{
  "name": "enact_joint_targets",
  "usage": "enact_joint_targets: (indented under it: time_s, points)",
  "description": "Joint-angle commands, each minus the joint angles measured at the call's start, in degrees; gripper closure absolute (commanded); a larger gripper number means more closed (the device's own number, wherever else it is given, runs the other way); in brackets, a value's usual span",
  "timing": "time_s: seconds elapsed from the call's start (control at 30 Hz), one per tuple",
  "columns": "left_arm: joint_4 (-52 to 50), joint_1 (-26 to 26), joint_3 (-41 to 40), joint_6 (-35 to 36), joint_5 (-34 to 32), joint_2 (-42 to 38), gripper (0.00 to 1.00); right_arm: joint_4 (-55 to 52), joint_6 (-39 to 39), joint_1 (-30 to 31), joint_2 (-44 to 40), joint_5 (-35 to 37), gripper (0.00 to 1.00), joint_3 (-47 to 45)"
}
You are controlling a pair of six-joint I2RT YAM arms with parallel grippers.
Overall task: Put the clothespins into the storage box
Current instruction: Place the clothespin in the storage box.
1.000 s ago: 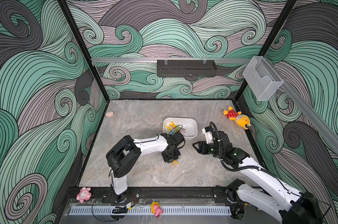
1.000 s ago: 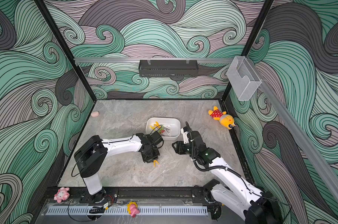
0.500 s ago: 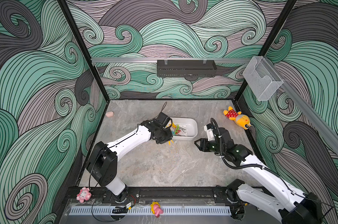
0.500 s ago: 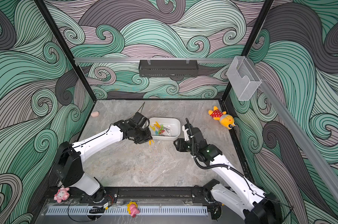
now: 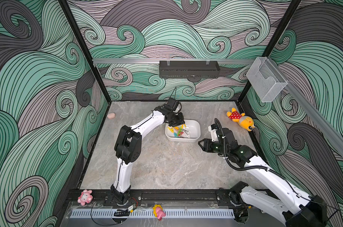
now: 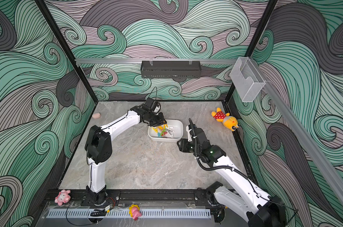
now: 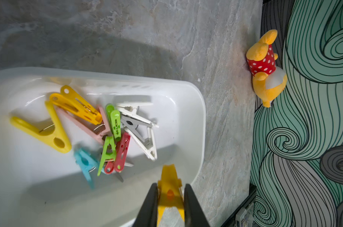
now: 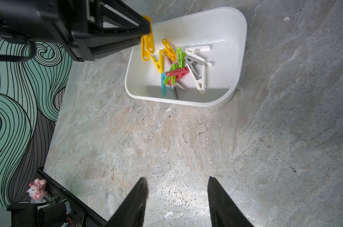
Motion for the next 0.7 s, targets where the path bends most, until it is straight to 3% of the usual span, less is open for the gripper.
enact_joint_targets:
  time_s: [0.0, 0.27, 0.67]
  points:
    - [0.68, 0.21, 2.46, 0.18, 2.36, 2.22, 0.79, 1.39, 0.81, -0.15, 0.66, 1.11, 0.48, 0.29]
    - [1.49, 0.16, 0.98, 1.92, 2.08, 5.45, 0.78, 1.97, -0.58, -0.13, 1.87, 1.1, 0.48, 0.53]
    - [-1.2, 0.21, 3.31, 4.78, -0.71, 5.26, 0.61, 3.82, -0.46, -0.13, 1.8, 0.59, 0.47, 0.79]
